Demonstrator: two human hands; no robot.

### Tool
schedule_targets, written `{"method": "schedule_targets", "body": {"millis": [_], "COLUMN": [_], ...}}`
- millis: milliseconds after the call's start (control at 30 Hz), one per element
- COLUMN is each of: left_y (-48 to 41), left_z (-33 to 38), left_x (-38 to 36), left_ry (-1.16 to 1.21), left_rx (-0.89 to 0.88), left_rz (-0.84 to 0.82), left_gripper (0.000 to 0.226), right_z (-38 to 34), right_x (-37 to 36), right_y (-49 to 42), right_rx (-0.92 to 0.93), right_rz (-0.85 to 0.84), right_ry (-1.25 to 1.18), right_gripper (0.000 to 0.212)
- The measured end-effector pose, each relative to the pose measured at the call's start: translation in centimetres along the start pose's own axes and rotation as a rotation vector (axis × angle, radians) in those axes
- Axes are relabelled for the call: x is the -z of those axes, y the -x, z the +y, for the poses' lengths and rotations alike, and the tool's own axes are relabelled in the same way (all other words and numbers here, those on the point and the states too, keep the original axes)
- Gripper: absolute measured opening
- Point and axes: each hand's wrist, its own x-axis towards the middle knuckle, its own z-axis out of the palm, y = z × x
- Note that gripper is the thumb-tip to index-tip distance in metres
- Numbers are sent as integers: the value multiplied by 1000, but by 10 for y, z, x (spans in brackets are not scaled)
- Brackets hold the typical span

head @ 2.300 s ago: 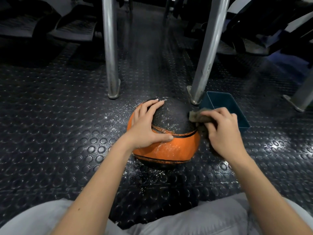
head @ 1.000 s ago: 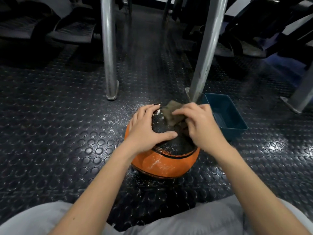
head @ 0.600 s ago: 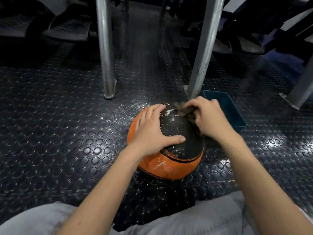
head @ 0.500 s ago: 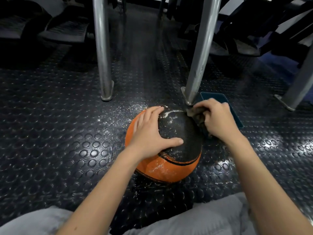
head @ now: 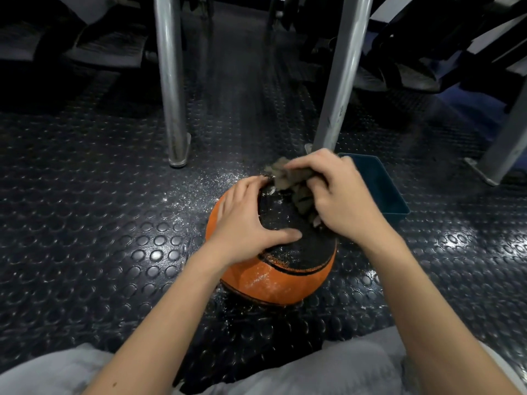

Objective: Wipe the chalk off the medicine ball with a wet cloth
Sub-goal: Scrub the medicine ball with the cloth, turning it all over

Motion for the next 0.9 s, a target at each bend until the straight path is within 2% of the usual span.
{"method": "schedule_targets", "body": {"millis": [67, 133, 200, 333, 367, 433, 533, 600, 700, 733, 800, 867, 900], "left_y": [0, 1, 1, 1, 2, 2, 1, 0, 1, 0, 0, 1, 1], "left_z": [1, 2, 5, 13, 13, 13, 12, 10, 8, 7, 8, 9, 10], "left_x": [0, 0, 0, -5, -6, -8, -6, -5, -2, -2, -3, -4, -5], "left_ry": [2, -3, -11, -45, -55, -68, -50, -34, -16, -13, -17, -21, -12], "left_rx": [-8, -10, -18, -38, -39, -35, -23, -15, 1, 7, 22, 32, 32], "left_rz": [-5, -23, -46, -37, -31, -18, -19, -33, -64, -56, -18, 11, 14], "left_gripper": [113, 110, 107, 101, 101, 101, 102, 102, 101, 101, 101, 101, 100], "right_z": [-5, 4, 10, 13, 10, 1, 0, 19, 42, 40, 20, -1, -4], "right_x": [-5, -4, 1, 4, 5, 9, 7, 7, 18, 20, 18, 9, 3], "right_y": [2, 2, 1, 3, 5, 7, 8, 7, 11, 12, 11, 11, 12], "right_rx": [20, -53, -172, -312, -272, -117, -2, -106, -346, -326, -161, -35, -30], "right_rz": [-149, -204, -178, -86, -43, -49, -268, -258, -153, -85, 16, -79, -150], "right_ry": [-25, -73, -59, 288, 265, 58, -83, -6, 189, 172, 42, -25, -24], "right_gripper": [48, 50, 51, 44, 44, 46, 49, 50, 45, 44, 44, 46, 46]}}
